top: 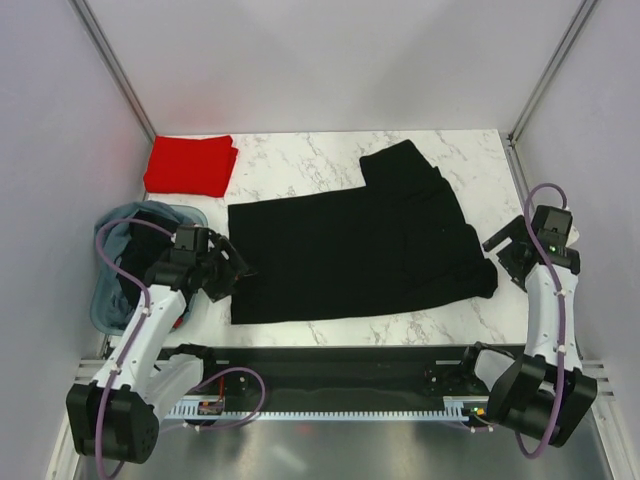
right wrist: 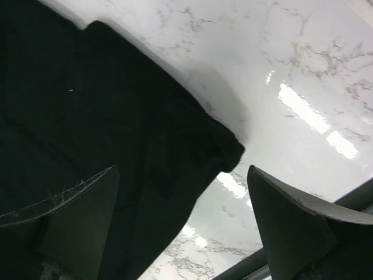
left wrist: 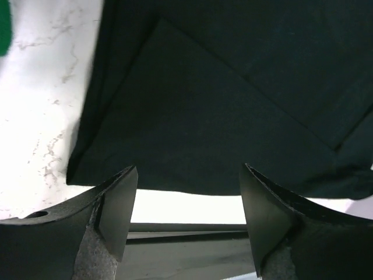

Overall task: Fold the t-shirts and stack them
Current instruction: Fold the tshirt

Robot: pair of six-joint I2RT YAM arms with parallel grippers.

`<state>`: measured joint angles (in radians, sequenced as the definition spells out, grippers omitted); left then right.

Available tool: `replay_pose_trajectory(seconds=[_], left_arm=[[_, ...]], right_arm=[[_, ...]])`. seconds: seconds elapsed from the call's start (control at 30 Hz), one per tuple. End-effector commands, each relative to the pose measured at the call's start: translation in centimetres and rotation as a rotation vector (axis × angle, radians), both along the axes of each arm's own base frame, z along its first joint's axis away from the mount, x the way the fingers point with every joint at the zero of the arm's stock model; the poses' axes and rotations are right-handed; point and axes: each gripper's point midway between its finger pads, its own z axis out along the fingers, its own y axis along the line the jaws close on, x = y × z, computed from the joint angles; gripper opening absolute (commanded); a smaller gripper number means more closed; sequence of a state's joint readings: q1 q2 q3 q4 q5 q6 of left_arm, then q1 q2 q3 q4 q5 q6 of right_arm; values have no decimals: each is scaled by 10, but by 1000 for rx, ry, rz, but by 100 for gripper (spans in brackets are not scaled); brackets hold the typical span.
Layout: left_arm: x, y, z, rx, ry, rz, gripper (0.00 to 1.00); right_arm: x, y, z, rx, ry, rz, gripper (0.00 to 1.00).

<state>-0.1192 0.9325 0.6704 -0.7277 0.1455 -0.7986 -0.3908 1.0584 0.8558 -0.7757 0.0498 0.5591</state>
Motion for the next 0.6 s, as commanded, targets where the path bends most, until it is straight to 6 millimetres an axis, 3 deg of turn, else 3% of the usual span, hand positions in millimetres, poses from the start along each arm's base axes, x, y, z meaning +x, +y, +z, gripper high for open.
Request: replay_pose_trajectory(seconds=[0.0,0.1,0.13,0.17,0.2,0.23,0.27,0.3,0.33,0.37,0.4,0.43,0.47,0.5,0.57], left_arm=[[9,-8,38,-21,-98,-86,78],[15,-8,62,15,-165,-162,78],[15,-8,66,25,-172,-182,78],[18,-7,73,36,-193,-196,78],[18,-7,76,49,-198,-211,78],[17,-5,76,72,-200,-234,78],[18,-4,77,82,-200,-244,78],[18,-2,78,104,-207,-261,78],[19,3,77,129,-206,-255,78],[18,5,76,145,-207,-258,78],[17,8,74,168,-209,-269,78],[18,14,72,200,-209,-260,78],[17,18,66,216,-196,-242,78],[17,19,66,215,-202,-226,78],[12,6,58,152,-202,-275,77]], right_arm=[[24,12,33,46,-142,51,98],[54,40,51,88,-220,188,98],[67,48,68,78,-260,235,98],[78,72,76,71,-276,327,98],[91,81,71,56,-243,364,98],[108,104,94,18,-280,471,98],[119,112,96,10,-272,509,98],[136,117,80,21,-216,531,98],[154,123,96,26,-255,576,98],[169,127,97,34,-270,603,98],[188,129,74,54,-220,612,98],[210,131,88,48,-266,627,98],[226,132,87,37,-278,656,98],[253,133,82,39,-281,664,98],[276,143,80,62,-303,737,98]])
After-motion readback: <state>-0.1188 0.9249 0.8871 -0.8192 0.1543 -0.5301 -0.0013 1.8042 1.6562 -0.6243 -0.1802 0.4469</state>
